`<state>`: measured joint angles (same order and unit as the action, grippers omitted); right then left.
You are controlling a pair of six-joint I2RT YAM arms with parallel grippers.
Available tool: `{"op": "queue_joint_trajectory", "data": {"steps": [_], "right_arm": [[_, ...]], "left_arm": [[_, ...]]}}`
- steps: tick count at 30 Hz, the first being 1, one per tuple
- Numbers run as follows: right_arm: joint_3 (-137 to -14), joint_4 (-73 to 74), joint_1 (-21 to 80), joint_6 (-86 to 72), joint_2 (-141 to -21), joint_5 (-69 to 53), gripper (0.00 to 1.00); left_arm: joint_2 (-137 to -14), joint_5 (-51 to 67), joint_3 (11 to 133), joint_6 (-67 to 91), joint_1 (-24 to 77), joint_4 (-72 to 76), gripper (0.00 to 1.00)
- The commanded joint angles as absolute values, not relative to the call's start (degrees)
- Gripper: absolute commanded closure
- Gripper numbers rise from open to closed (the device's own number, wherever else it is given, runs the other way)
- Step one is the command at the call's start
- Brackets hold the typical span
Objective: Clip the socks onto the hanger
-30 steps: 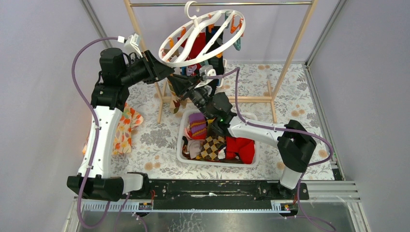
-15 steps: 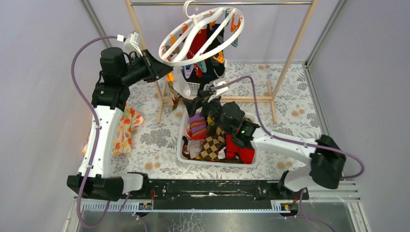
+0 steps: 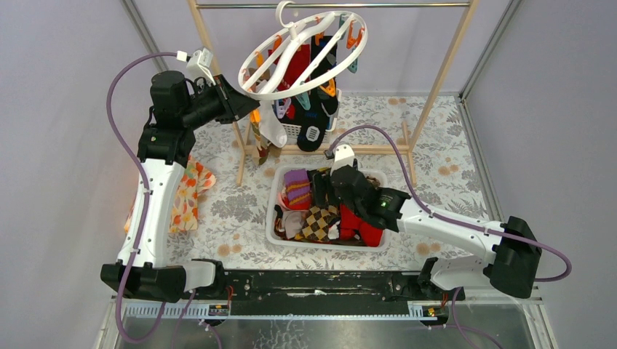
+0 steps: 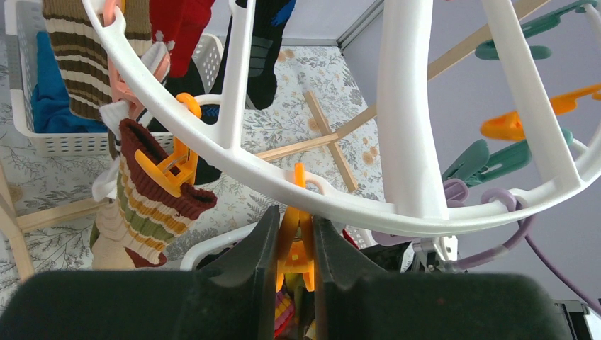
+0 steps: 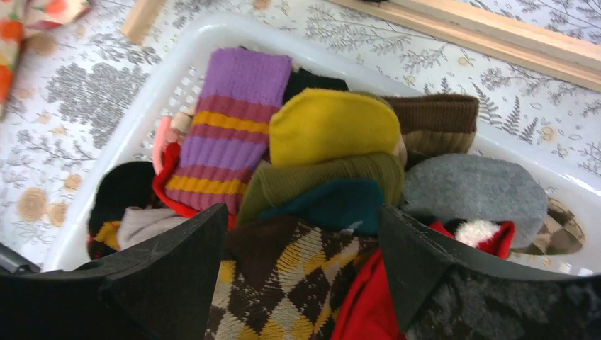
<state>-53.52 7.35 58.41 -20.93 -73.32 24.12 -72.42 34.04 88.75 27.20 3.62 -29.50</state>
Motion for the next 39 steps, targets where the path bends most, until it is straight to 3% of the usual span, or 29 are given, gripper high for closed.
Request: {"op": "queue_joint_trajectory", "data": {"steps": [1,17,19,23,27,39], "right_arm": [[-57.4,10.8,58.6,-20.9,-76.2,27.0,0.19],[-69.9,13.0,58.4,-13.6,-90.2,38.6,0.26],[-70.2,12.4,58.4,-13.5,-90.8,38.6,0.34],[-70.9,11.3,58.4,-13.3,-92.1,37.0,0.61],[-73.8,11.0,58.4,-14.2,-92.1,33.7,0.98],[-76.2,3.8,59.3,-13.9,-79.5,18.9,1.00]], "left_arm": [[-72.6,34.1,90.4,25.4,3.7,-30.4,0.99],[-72.7,35.4,89.5,26.2,3.7,-29.7,0.99],[-72.7,35.3,89.5,26.3,3.7,-29.6,0.99],[-72.5,36.0,88.4,26.1,3.7,-29.2,0.99],[-73.5,36.7,88.4,26.2,3.7,-29.1,0.99],[-73.3,35.0,89.5,24.6,3.6,-31.0,1.00]]}}
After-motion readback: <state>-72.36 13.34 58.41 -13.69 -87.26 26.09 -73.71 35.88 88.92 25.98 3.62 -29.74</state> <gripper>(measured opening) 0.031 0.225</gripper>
